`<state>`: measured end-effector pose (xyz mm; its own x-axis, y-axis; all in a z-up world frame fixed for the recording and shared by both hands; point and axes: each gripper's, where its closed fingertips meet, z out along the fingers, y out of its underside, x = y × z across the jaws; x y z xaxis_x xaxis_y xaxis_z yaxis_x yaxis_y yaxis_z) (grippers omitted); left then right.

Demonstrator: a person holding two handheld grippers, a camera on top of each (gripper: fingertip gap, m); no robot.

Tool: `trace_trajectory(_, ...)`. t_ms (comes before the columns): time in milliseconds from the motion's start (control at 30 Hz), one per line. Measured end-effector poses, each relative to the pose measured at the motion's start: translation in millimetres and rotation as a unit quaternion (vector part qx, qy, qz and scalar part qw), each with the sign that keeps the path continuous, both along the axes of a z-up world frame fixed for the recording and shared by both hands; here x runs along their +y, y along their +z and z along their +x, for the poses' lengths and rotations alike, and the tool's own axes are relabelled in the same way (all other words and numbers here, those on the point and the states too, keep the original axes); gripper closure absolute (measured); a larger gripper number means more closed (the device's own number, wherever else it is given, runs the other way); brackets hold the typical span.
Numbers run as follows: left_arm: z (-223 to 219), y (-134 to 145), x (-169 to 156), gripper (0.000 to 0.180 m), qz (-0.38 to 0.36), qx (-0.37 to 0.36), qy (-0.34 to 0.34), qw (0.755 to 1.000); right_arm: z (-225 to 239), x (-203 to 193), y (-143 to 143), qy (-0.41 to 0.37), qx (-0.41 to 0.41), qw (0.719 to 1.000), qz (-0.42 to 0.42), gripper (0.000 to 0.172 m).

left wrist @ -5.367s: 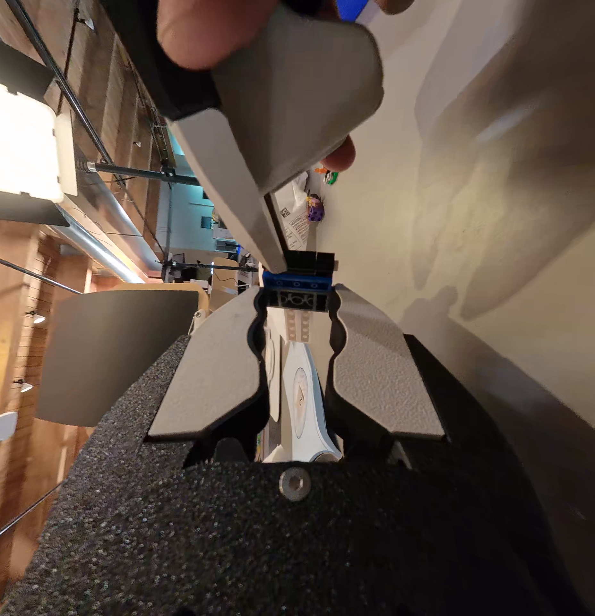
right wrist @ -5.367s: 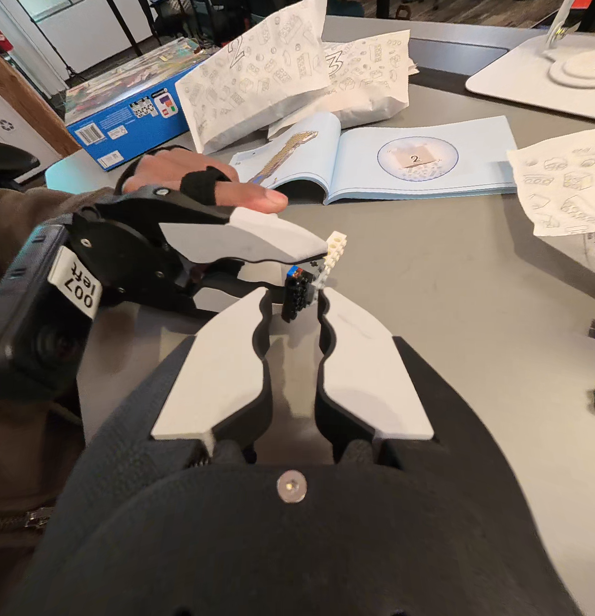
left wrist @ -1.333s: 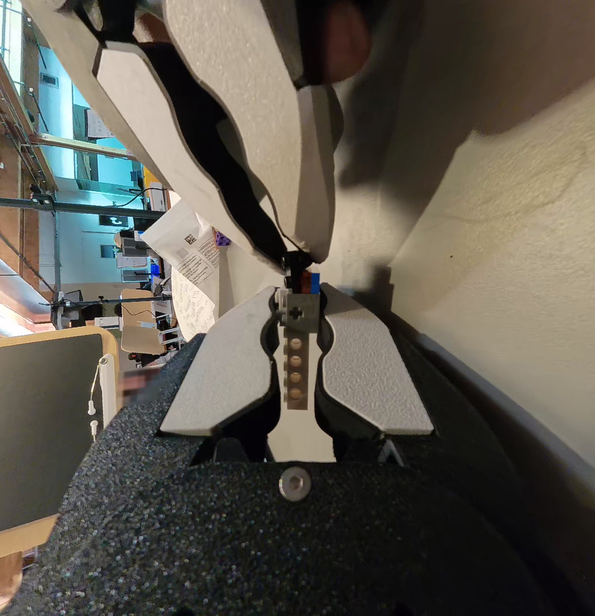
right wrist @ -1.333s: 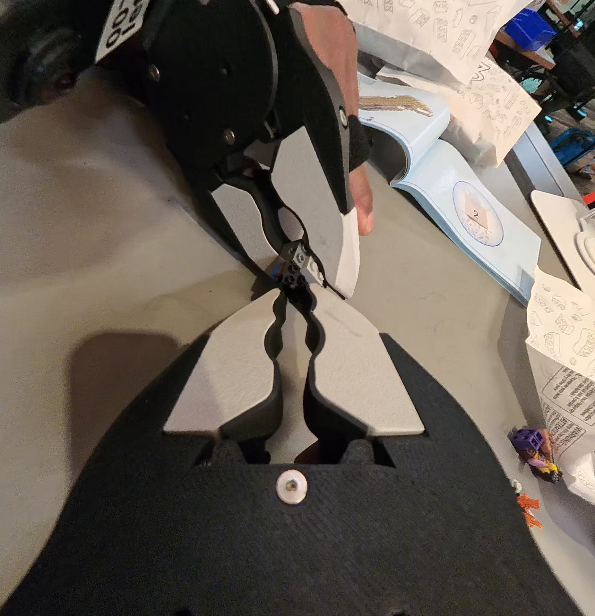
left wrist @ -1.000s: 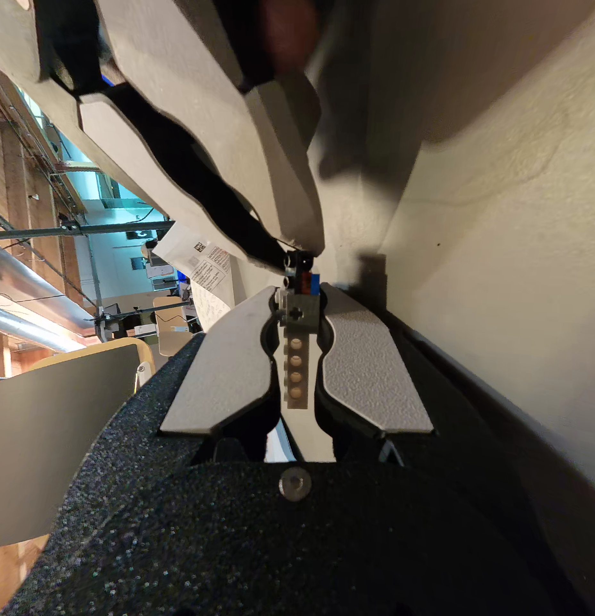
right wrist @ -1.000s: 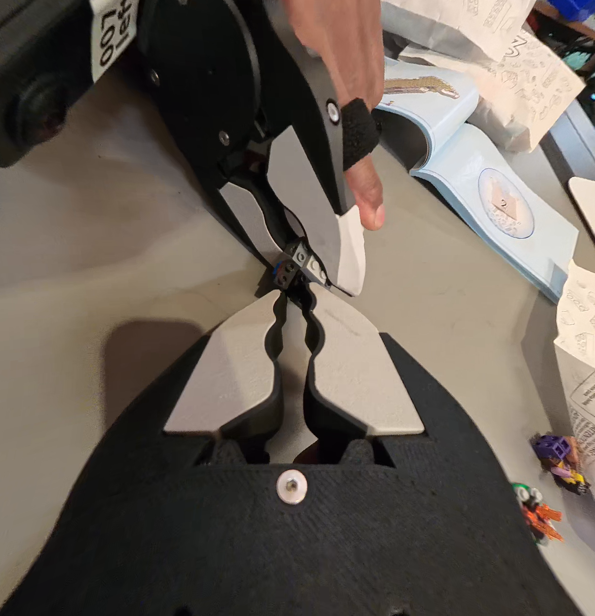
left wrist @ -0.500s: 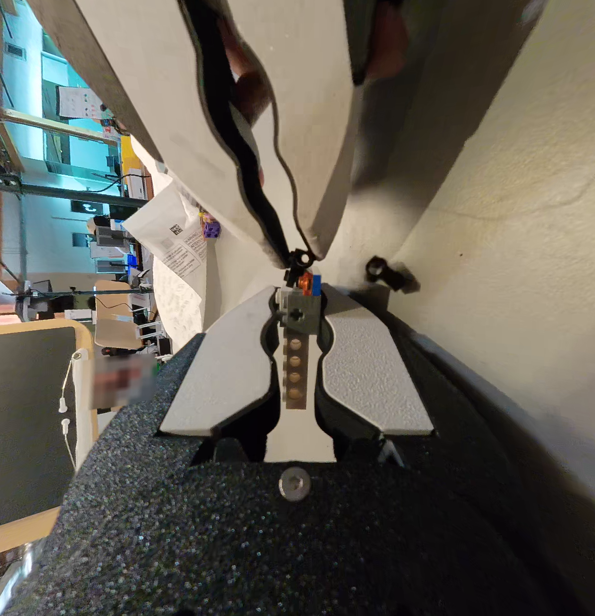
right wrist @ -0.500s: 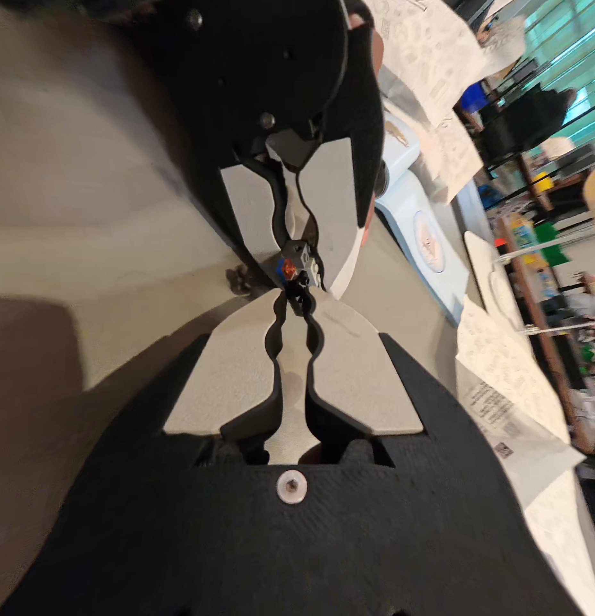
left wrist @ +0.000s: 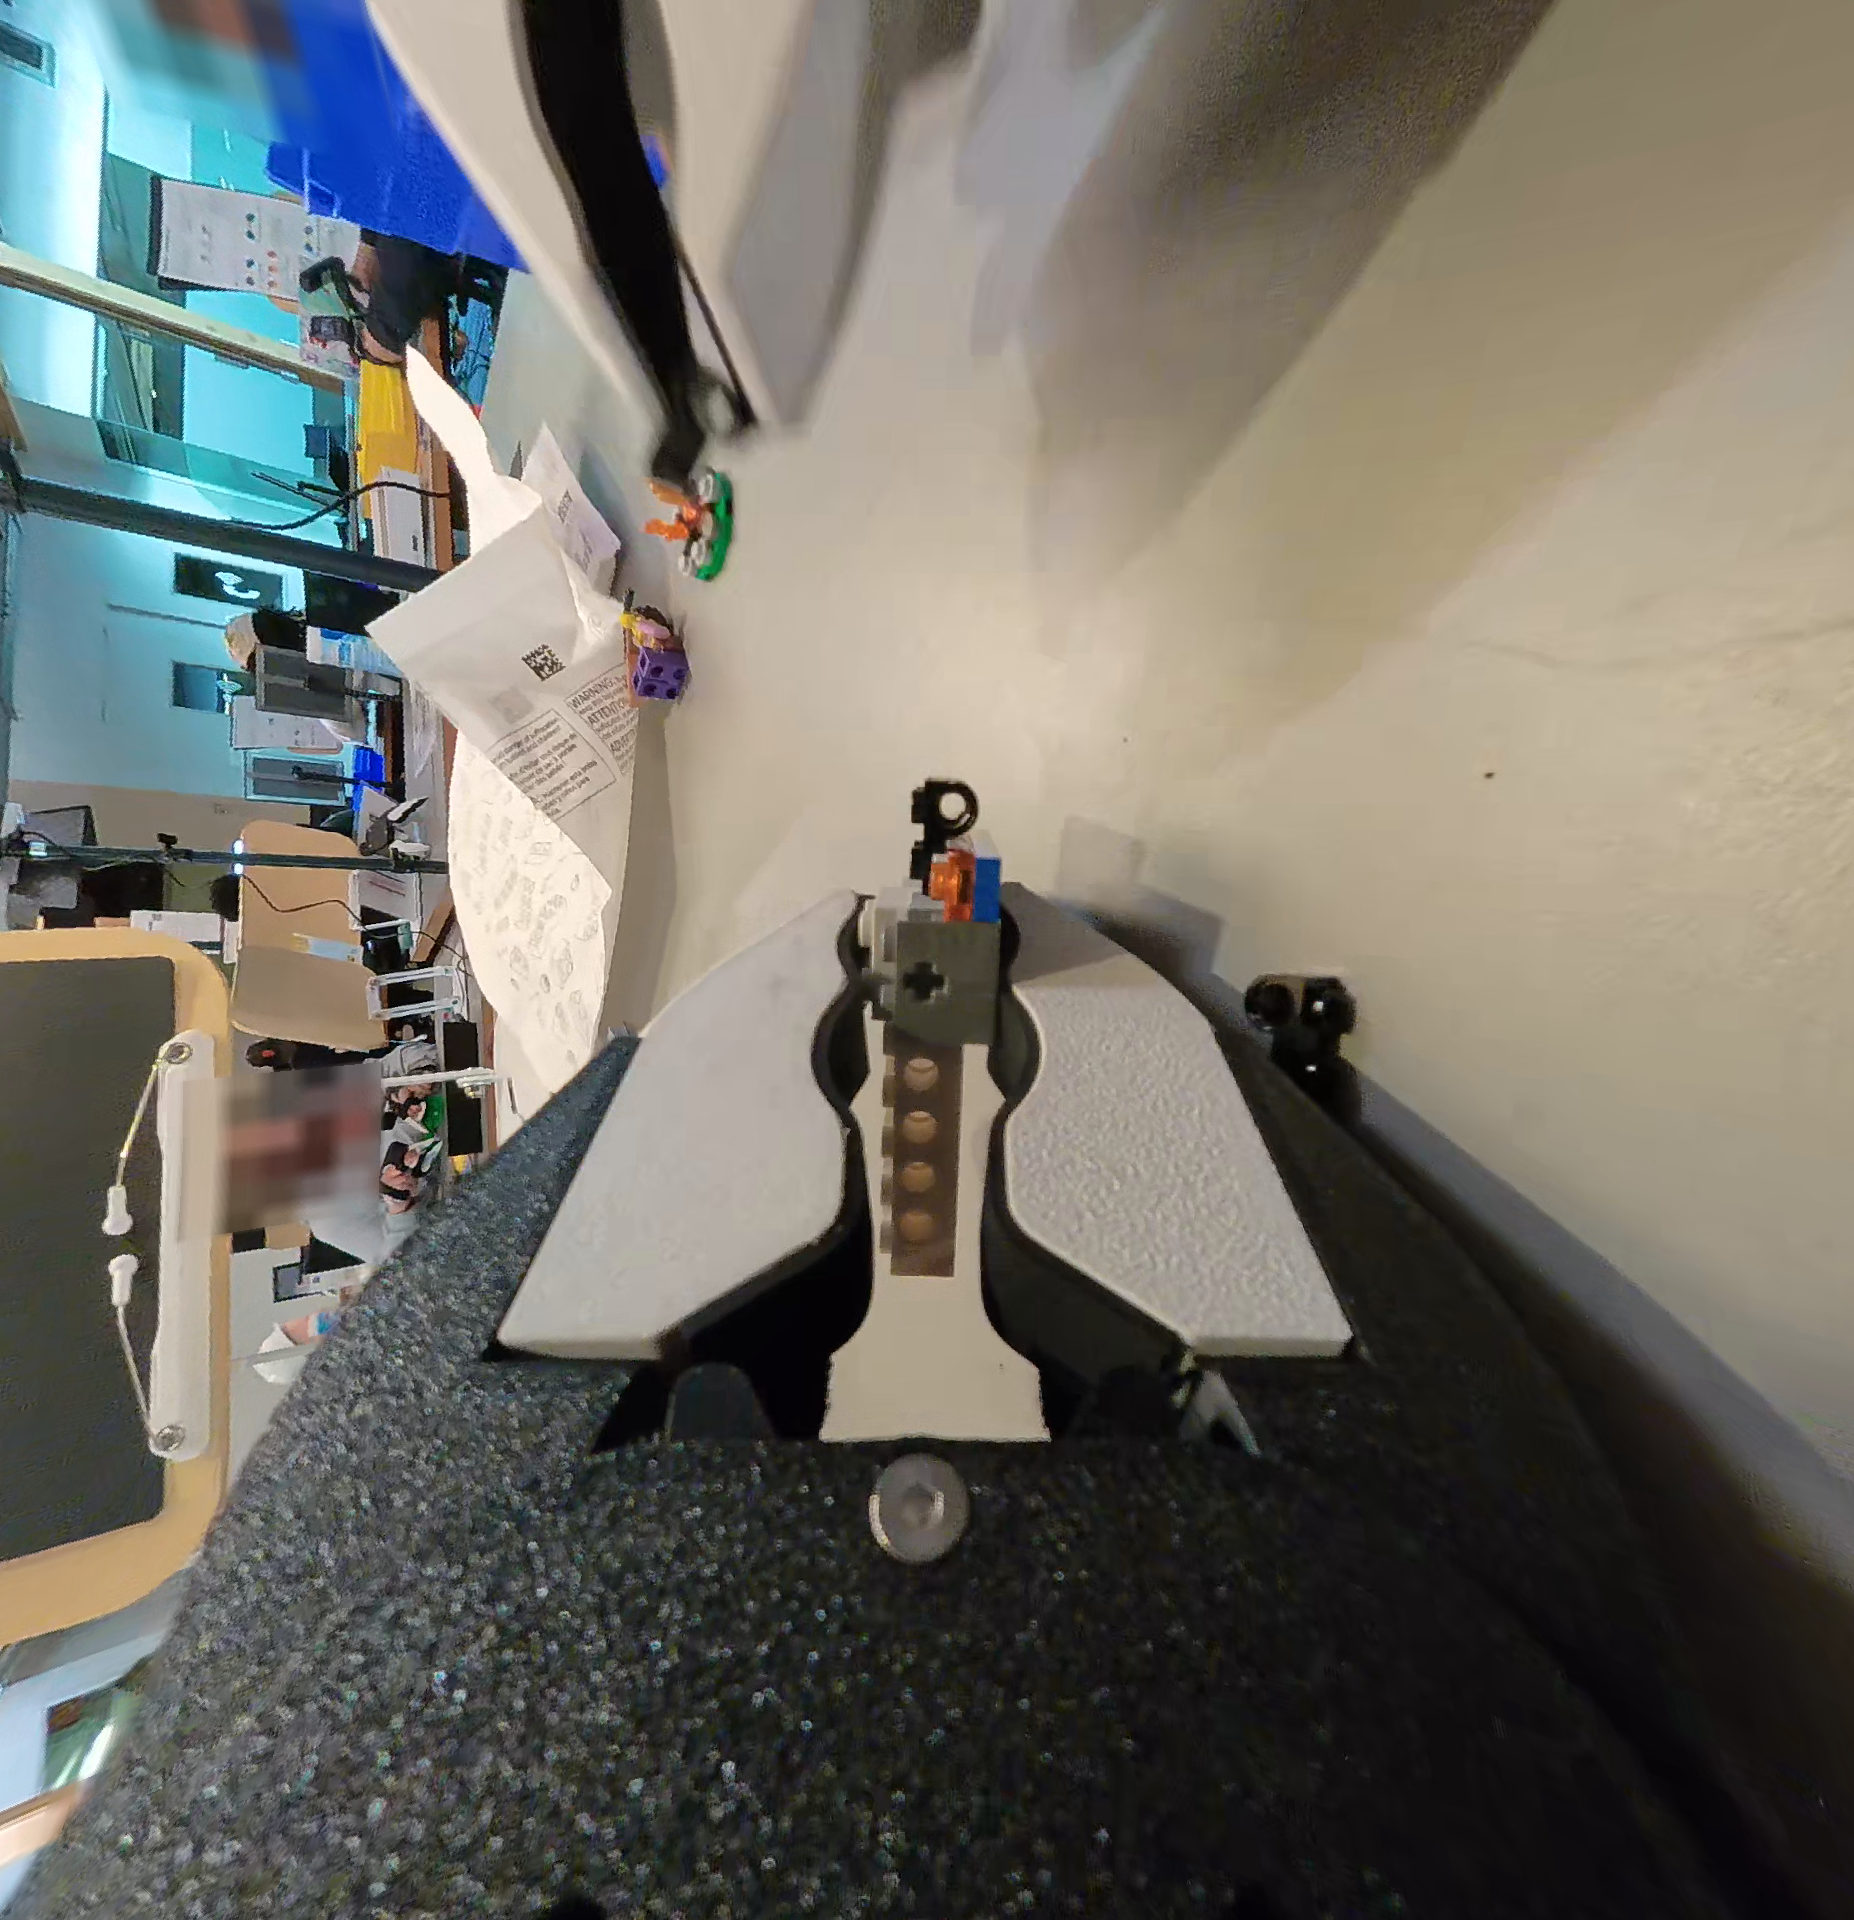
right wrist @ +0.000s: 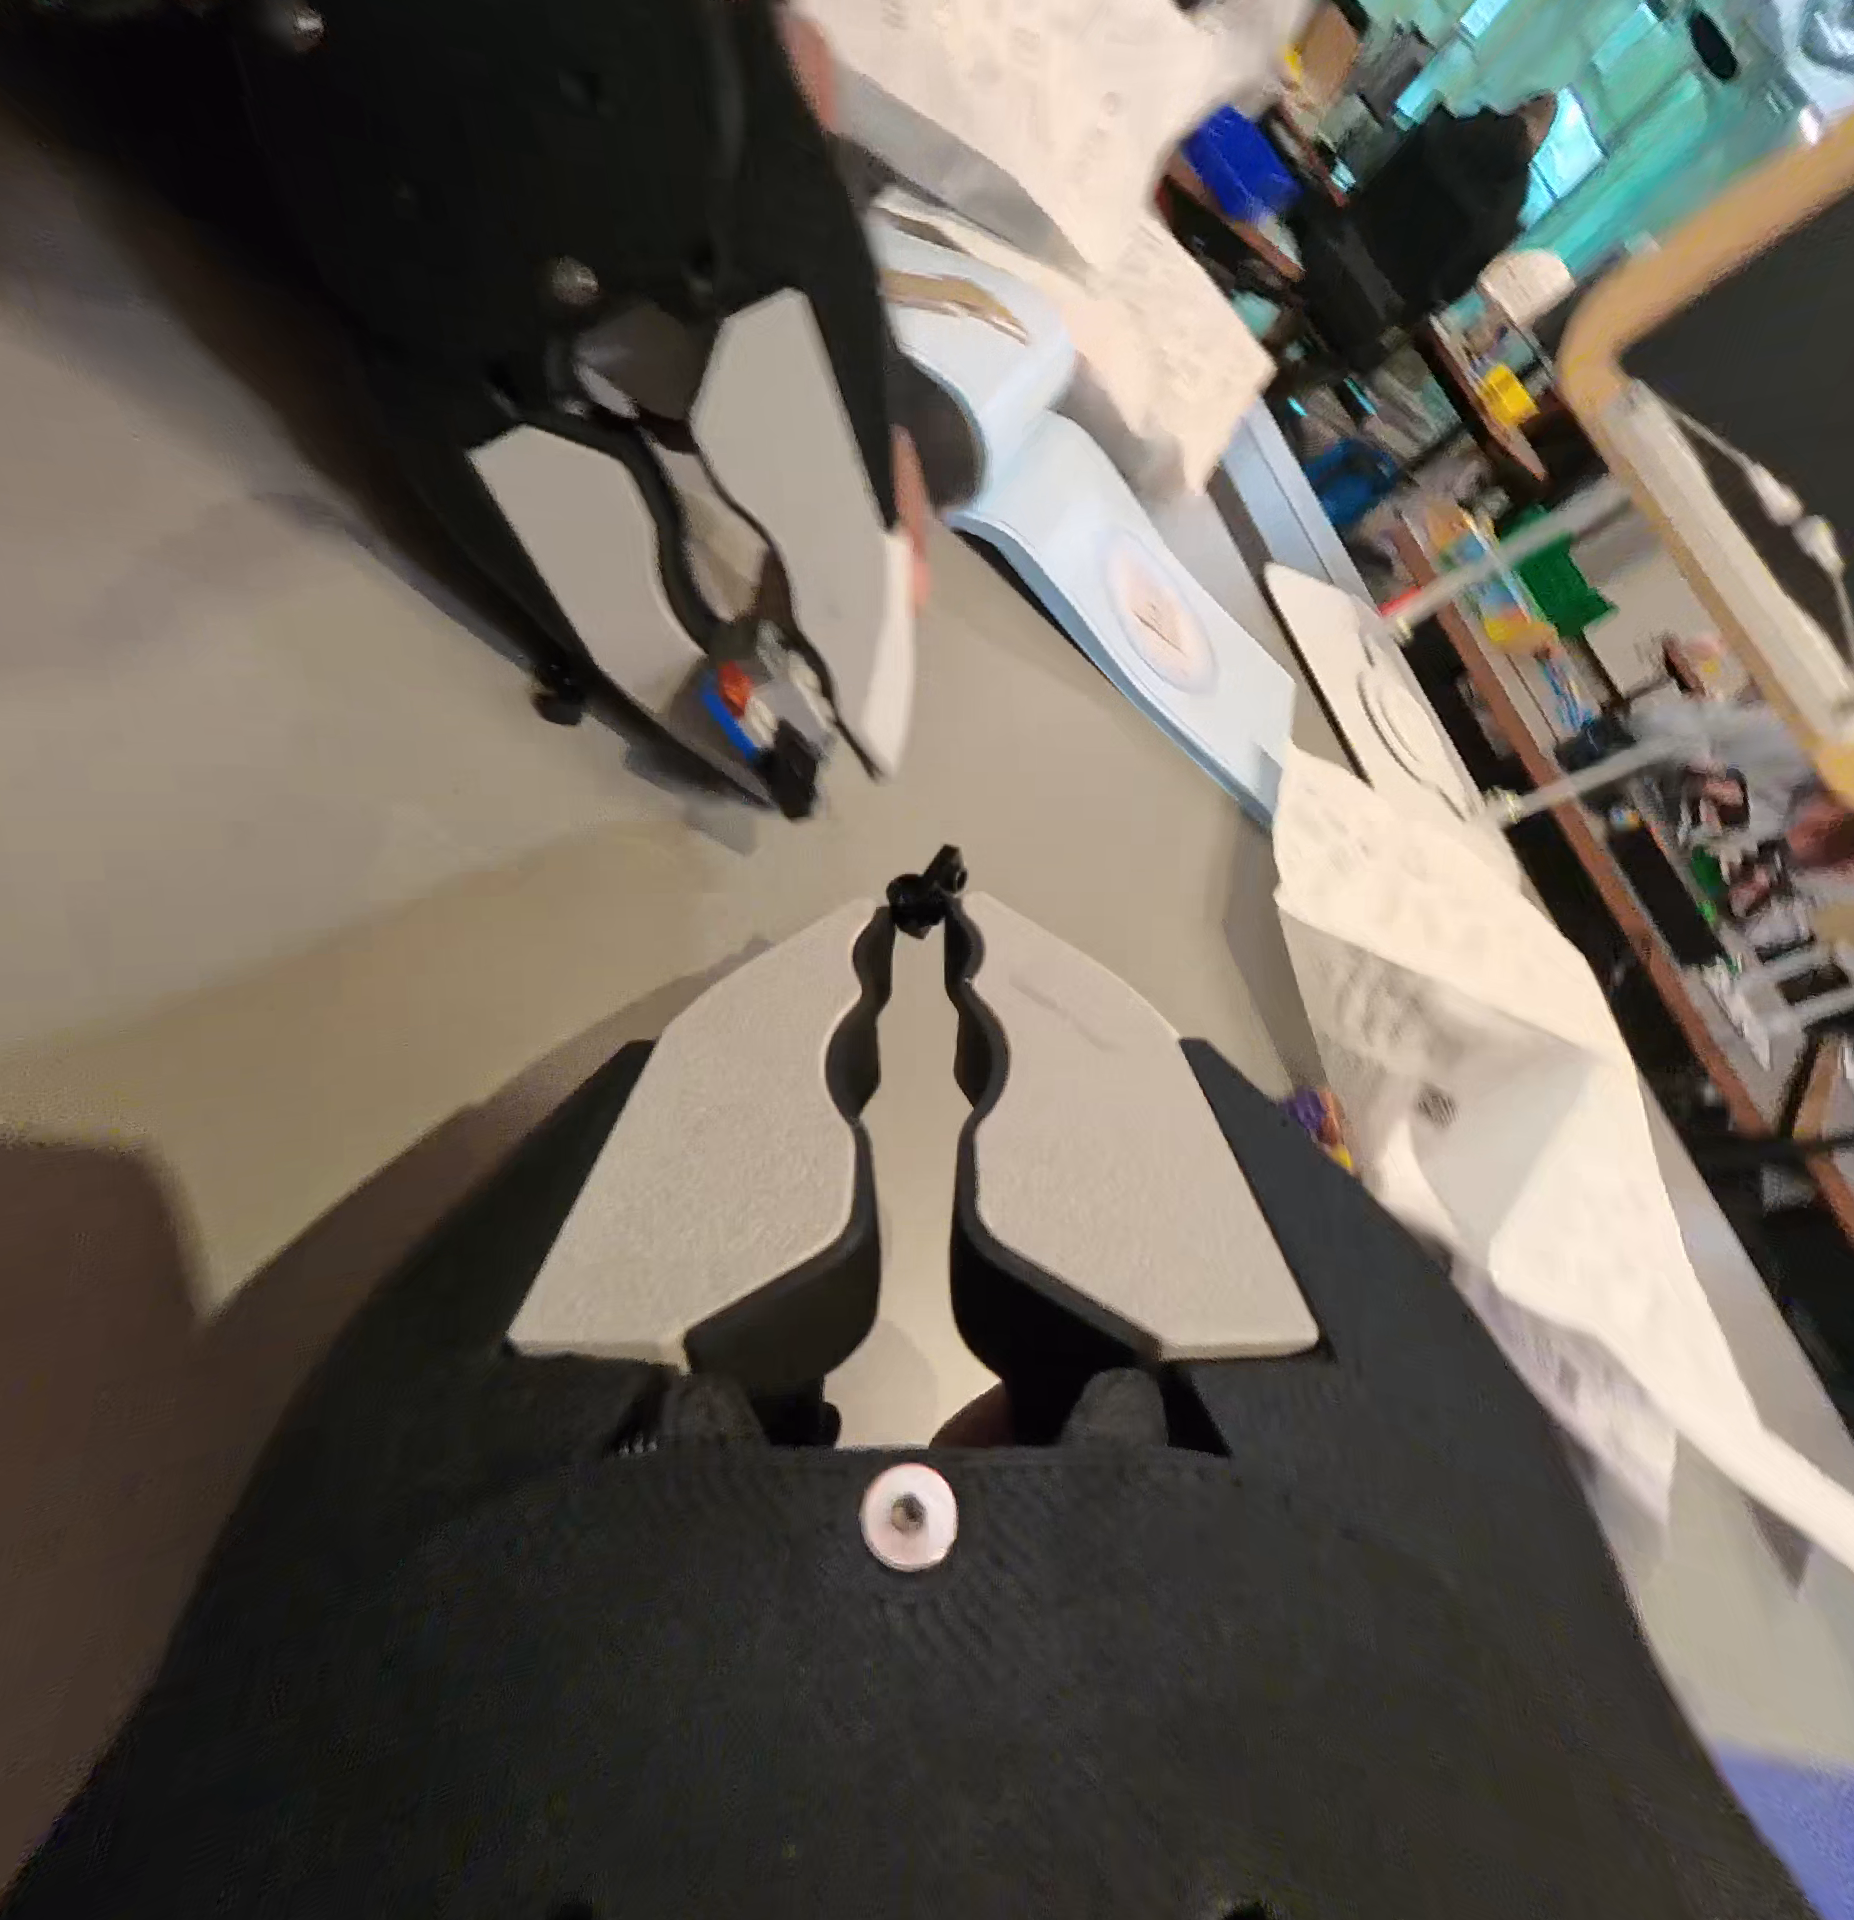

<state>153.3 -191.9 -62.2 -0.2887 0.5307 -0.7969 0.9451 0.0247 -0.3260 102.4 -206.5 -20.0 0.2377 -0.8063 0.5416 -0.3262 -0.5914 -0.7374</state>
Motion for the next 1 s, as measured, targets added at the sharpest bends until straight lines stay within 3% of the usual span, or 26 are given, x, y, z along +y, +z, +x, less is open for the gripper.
trace_trajectory(133, 3.0, 5.1, -0.1, 0.162, -0.002, 0.024, 0.006, 1.0, -47.1, -46.3, 36.0, -0.123, -0.044, 0.989, 0.063, 0.162)
trace_trajectory(267, 6.5, 8.2, -0.4, 0.162, -0.005, 0.037, 0.01, 0.999, -117.9, -117.7, 77.9, -0.284, -0.088, 0.954, 0.044, 0.162)
trace_trajectory(333, 6.0, 11.2, -0.2, 0.162, -0.008, 0.049, 0.008, 0.999, -150.6, -151.1, 80.0, -0.361, -0.075, 0.929, 0.041, 0.162)
trace_trajectory(433, 5.9, 12.2, 0.6, 0.162, 0.001, 0.075, 0.007, 0.997, -170.8, -171.2, 60.6, -0.411, -0.01, 0.91, 0.053, 0.143)
trace_trajectory(633, 9.7, 14.8, 2.1, 0.162, 0.016, 0.116, 0.01, 0.993, -127.1, -123.9, 56.3, -0.312, 0.008, 0.95, 0.022, 0.137)
trace_trajectory(767, 15.3, 15.5, 1.8, 0.162, 0.025, 0.136, 0.014, 0.99, -61.4, -41.5, 37.3, -0.15, 0.021, 0.98, 0.132, 0.14)
trace_trajectory(867, 19.8, 16.9, 2.6, 0.162, 0.029, 0.147, 0.014, 0.989, -15.0, 21.7, 5.9, -0.047, 0.074, 0.969, 0.23, 0.14)
trace_trajectory(1000, 26.5, 18.4, 7.3, 0.162, 0.031, 0.148, 0.013, 0.988, 20.2, 74.7, -35.2, 0.006, 0.191, 0.936, 0.295, 0.141)
